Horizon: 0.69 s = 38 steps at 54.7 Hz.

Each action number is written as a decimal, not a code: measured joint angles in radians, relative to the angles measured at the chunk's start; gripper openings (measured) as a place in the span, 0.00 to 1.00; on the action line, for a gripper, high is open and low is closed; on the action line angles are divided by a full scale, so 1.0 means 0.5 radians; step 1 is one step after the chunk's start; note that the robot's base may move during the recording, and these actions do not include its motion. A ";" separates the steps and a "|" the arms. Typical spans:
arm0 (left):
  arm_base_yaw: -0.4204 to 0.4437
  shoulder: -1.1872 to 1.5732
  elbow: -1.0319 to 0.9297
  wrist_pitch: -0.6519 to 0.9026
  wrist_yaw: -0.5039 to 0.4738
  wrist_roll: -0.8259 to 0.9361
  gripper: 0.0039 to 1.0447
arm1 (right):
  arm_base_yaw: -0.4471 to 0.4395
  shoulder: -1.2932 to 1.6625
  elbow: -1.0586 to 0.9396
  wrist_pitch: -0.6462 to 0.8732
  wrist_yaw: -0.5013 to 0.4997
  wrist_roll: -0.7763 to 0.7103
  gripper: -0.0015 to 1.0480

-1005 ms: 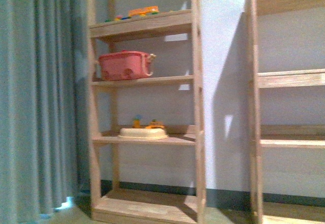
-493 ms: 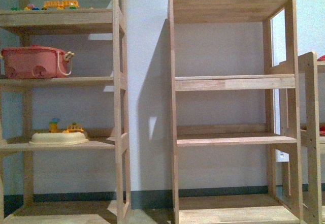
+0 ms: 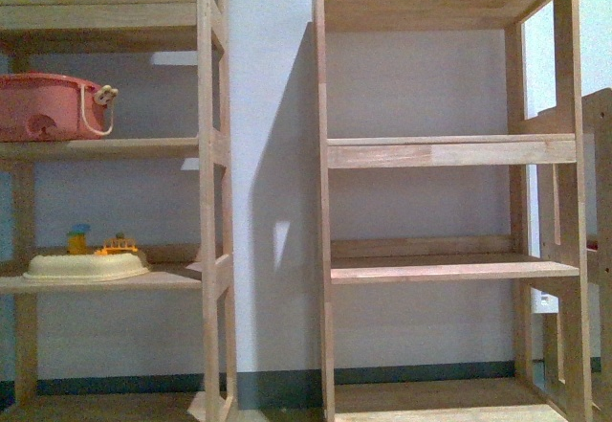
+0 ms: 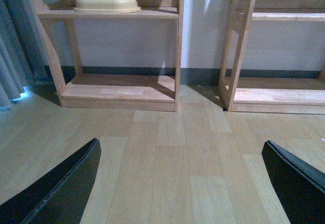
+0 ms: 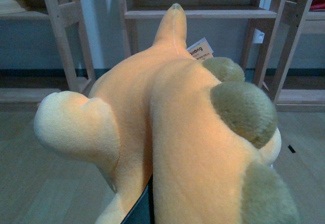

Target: Put away toys

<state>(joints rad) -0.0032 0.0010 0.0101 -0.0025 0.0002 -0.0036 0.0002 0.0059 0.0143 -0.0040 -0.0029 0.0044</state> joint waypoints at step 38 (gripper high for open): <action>0.000 -0.001 0.000 0.000 0.002 0.000 0.94 | -0.001 0.000 0.000 0.000 0.009 0.000 0.07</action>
<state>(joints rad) -0.0032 0.0006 0.0101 -0.0025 0.0013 -0.0036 -0.0002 0.0059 0.0143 -0.0040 0.0017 0.0044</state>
